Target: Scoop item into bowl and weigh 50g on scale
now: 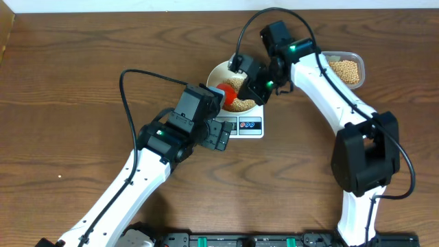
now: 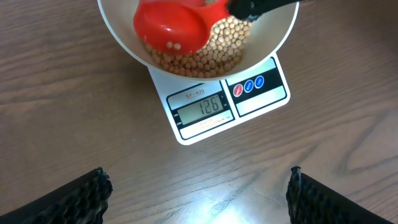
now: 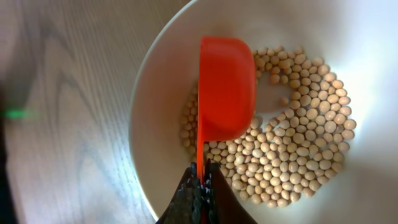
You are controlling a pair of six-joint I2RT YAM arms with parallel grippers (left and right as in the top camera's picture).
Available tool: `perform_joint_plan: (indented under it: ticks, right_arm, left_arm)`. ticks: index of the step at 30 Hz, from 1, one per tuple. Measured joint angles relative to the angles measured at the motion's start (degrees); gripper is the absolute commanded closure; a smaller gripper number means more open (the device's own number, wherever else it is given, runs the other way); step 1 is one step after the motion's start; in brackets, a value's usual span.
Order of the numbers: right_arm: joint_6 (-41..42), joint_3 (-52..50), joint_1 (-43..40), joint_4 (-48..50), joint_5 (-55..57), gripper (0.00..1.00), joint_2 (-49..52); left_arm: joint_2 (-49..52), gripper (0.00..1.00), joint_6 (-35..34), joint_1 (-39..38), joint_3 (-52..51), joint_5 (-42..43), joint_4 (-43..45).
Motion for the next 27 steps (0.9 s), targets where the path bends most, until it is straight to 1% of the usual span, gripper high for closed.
perform_joint_plan:
  ticks: [13, 20, 22, 27]
  right_arm:
    - [0.0, 0.6, -6.6, -4.2, -11.8, 0.99, 0.0]
    - [0.0, 3.1, -10.9, -6.7, -18.3, 0.99, 0.0]
    - [0.1, 4.6, -12.5, -8.6, -19.9, 0.99, 0.0]
    - [-0.1, 10.5, -16.9, -17.5, -21.9, 0.99, 0.0]
  left_arm:
    - [0.0, 0.07, 0.0, 0.0, 0.0, 0.0, 0.0]
    - [0.0, 0.08, 0.0, 0.0, 0.0, 0.0, 0.0]
    - [0.0, 0.08, 0.0, 0.0, 0.0, 0.0, 0.0]
    - [0.0, 0.08, 0.0, 0.0, 0.0, 0.0, 0.0]
